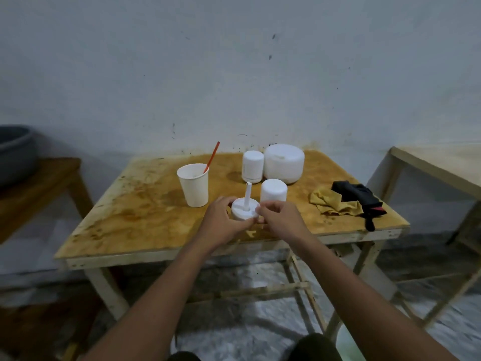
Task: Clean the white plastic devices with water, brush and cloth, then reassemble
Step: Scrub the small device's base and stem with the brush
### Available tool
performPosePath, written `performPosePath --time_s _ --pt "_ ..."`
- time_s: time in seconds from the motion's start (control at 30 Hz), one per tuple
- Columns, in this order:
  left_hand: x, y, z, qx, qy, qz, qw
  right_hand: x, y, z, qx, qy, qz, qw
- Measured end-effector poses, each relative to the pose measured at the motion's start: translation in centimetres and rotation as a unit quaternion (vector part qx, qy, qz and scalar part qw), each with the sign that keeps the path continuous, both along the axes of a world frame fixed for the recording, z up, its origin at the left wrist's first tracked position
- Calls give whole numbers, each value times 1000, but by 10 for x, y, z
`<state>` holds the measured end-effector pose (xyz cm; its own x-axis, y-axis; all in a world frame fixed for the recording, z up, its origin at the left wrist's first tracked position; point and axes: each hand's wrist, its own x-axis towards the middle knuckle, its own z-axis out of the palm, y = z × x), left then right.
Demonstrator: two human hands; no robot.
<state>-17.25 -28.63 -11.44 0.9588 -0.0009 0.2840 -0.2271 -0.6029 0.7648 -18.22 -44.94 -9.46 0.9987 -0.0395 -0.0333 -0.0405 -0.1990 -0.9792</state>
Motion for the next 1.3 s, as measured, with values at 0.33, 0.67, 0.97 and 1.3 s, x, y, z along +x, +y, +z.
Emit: performPosePath --time_s 0.33,0.67,0.97,1.3 --pt "20 18 -21 1 29 36 999 26 20 -17 -103 -28 0 994" --pt "17 32 -18 15 6 18 1000 26 24 15 -233 -141 -25 962" --pt "35 73 9 -62 -96 235 965 67 86 103 -475 -451 83 751" --pt "75 77 -1 -194 13 145 970 123 115 103 -704 -359 112 602"
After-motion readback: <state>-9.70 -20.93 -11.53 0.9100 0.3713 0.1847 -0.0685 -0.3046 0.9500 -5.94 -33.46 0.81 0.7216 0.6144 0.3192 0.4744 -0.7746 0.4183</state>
